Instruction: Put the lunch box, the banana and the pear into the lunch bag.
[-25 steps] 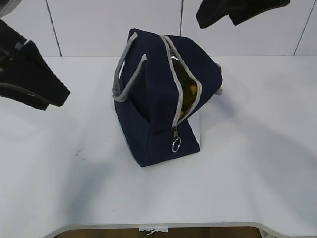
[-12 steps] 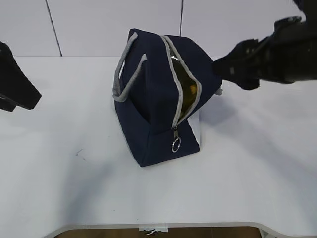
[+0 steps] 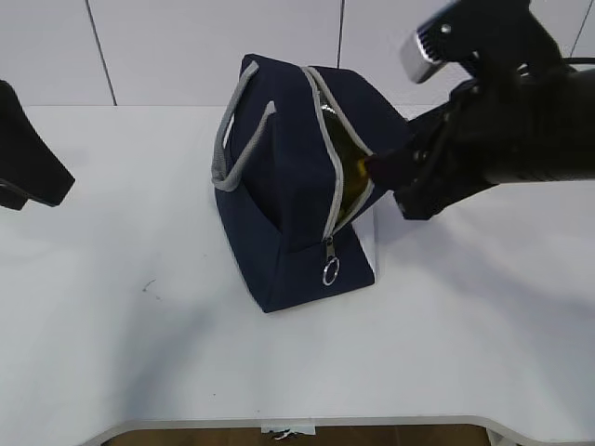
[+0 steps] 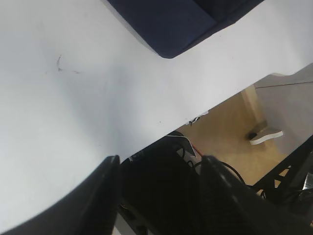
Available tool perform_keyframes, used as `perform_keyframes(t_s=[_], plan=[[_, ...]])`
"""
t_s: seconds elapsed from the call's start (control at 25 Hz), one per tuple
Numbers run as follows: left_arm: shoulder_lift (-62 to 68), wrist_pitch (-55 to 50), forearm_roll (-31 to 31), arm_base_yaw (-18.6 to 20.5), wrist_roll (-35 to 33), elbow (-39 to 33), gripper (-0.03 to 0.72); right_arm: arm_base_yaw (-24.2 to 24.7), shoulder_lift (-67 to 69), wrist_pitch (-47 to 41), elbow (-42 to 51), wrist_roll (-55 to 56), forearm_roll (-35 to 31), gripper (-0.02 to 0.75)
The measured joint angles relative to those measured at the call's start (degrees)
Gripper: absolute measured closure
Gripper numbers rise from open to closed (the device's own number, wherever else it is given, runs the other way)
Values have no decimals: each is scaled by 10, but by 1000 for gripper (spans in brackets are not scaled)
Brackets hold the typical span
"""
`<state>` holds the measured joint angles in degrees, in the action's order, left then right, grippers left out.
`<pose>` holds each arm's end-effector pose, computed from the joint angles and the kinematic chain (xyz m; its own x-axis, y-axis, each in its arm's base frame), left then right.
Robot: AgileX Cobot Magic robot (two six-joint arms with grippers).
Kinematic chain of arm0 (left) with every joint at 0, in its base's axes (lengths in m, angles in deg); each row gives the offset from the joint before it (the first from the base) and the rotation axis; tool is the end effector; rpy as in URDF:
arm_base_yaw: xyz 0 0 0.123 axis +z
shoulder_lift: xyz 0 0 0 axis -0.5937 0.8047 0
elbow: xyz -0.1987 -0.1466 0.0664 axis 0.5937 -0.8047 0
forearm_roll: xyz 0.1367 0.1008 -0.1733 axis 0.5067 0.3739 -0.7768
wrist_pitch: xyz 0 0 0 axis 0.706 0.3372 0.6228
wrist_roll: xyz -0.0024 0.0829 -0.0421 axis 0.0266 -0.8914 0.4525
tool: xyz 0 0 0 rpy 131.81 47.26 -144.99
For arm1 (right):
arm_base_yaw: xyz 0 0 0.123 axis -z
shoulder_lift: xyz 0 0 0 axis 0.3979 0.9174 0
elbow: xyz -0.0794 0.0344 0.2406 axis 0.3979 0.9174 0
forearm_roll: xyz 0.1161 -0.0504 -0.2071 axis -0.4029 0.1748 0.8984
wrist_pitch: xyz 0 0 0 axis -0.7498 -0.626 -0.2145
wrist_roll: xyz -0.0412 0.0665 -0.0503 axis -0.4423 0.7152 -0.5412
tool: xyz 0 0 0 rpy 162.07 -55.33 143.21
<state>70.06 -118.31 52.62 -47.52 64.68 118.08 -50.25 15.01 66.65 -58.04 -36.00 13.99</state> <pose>0.2349 -0.0893 0.3099 -0.9047 0.2365 -0.3544 0.3771 0.8315 -0.4079 0.2566 0.1356 0.2618 -0.3094 -0.5086 -0.8035 -0.6228 0.7469 -0.2330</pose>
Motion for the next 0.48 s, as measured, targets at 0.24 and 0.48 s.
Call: perform_keyframes(t_s=[0.24, 0.48], plan=[[0, -1, 0, 0, 0, 0, 294, -85, 0, 107, 79, -6, -12, 249], [0, -1, 0, 0, 0, 0, 295, -104, 0, 351, 210, 53, -68, 250]])
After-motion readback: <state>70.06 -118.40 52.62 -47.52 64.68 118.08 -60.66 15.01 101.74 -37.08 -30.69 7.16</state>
